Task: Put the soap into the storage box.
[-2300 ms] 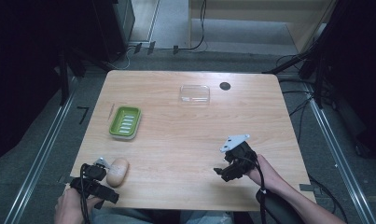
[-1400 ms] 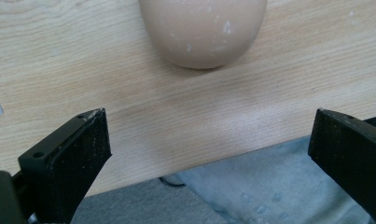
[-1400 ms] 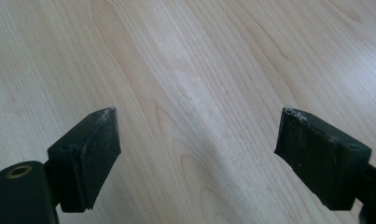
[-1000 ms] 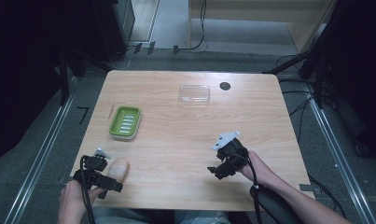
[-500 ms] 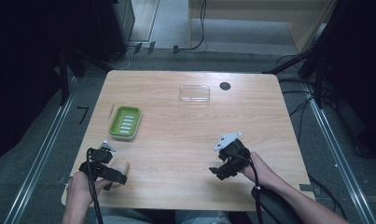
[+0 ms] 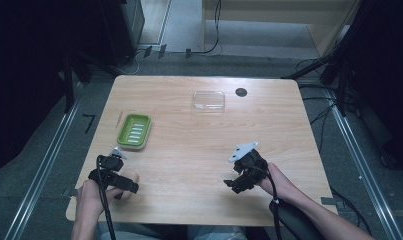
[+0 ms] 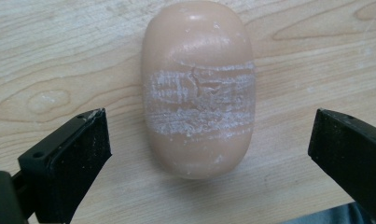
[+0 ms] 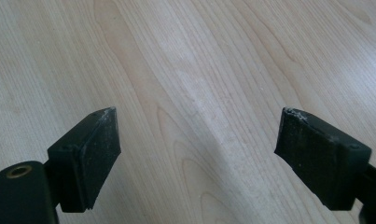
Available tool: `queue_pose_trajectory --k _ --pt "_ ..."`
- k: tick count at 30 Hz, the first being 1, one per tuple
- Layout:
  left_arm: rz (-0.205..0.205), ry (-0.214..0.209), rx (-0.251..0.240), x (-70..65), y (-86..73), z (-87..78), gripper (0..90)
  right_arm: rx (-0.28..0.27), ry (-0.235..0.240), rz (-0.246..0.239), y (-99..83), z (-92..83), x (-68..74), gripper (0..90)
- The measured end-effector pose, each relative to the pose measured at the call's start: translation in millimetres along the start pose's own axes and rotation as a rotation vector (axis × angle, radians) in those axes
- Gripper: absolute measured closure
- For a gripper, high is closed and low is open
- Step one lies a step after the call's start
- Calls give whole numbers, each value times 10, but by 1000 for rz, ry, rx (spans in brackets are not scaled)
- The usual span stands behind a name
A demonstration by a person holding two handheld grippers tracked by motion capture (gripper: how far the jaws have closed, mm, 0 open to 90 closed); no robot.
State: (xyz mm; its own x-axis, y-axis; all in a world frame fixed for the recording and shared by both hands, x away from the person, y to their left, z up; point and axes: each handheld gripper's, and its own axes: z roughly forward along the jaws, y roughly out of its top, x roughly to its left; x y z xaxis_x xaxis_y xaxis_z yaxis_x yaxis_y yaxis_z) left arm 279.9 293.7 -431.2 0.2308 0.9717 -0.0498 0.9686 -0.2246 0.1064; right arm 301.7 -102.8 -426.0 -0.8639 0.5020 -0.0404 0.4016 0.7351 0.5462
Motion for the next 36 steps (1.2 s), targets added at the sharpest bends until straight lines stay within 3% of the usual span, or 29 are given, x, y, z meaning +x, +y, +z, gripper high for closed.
queue_pose_trajectory --k 14,21,28,36 --pt "-12 44 32 -44 106 110 24 -3 0 -13 -12 -22 21 140" --pt "-19 40 44 -43 140 172 49 -3 -4 -8 -14 -25 21 140" --pt "-16 42 41 -46 144 168 199 -4 -2 -9 -22 -32 19 140" --pt "-44 32 35 -12 144 194 283 -3 -2 -4 -26 -34 14 140"
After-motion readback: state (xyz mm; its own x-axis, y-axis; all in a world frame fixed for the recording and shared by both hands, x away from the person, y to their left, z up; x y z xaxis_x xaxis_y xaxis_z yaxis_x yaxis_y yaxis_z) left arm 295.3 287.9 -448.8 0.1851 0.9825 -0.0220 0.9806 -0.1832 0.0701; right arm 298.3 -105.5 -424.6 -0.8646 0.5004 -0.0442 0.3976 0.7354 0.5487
